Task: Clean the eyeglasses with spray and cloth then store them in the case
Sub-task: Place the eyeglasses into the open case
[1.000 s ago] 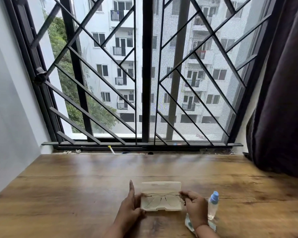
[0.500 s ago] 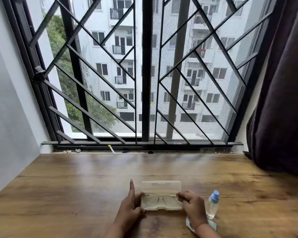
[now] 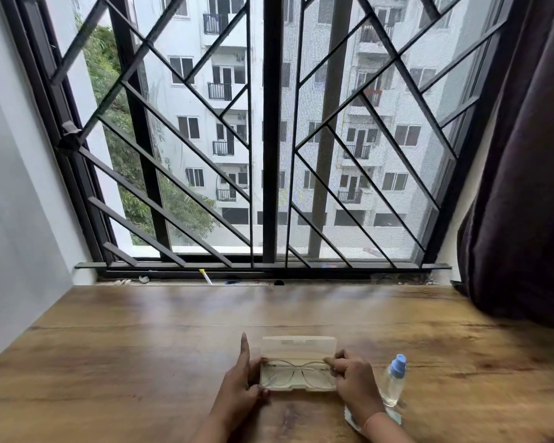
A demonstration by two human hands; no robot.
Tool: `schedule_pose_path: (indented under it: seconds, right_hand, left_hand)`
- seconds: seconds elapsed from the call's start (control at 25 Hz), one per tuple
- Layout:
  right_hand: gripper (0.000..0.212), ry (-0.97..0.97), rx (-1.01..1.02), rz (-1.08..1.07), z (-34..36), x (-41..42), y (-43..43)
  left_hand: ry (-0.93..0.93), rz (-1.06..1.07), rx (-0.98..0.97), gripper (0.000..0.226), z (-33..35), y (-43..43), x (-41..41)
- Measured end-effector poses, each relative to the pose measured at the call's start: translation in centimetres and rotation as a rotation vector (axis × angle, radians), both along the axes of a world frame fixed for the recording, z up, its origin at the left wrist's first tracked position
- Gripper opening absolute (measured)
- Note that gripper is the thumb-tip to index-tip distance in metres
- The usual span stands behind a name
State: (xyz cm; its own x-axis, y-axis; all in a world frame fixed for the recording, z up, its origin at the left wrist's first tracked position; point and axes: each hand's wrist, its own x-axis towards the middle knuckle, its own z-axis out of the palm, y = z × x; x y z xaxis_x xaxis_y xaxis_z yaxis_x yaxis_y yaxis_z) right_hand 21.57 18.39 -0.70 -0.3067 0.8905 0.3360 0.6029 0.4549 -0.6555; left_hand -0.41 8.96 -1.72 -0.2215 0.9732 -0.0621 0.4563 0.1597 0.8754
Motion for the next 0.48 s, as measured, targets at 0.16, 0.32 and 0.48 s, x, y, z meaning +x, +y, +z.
schedule_pose_path:
  seconds: [0.16, 0.32, 0.48]
  right_hand:
    - [0.041, -0.015, -0.127, -0.067, 1.7, 0.1, -0.1]
    - [0.054, -0.047, -0.123, -0.072, 2.1, 0.0, 0.1]
    - [0.027, -0.086, -0.122, -0.073, 2.0, 0.0, -0.6]
  left_hand:
    - [0.001, 0.009, -0.002, 0.106, 0.1, 0.0, 0.1]
    - [-0.002, 0.014, -0.009, 0.106, 0.3, 0.0, 0.1]
    - [-0.002, 0.019, -0.011, 0.105, 0.5, -0.1, 0.3]
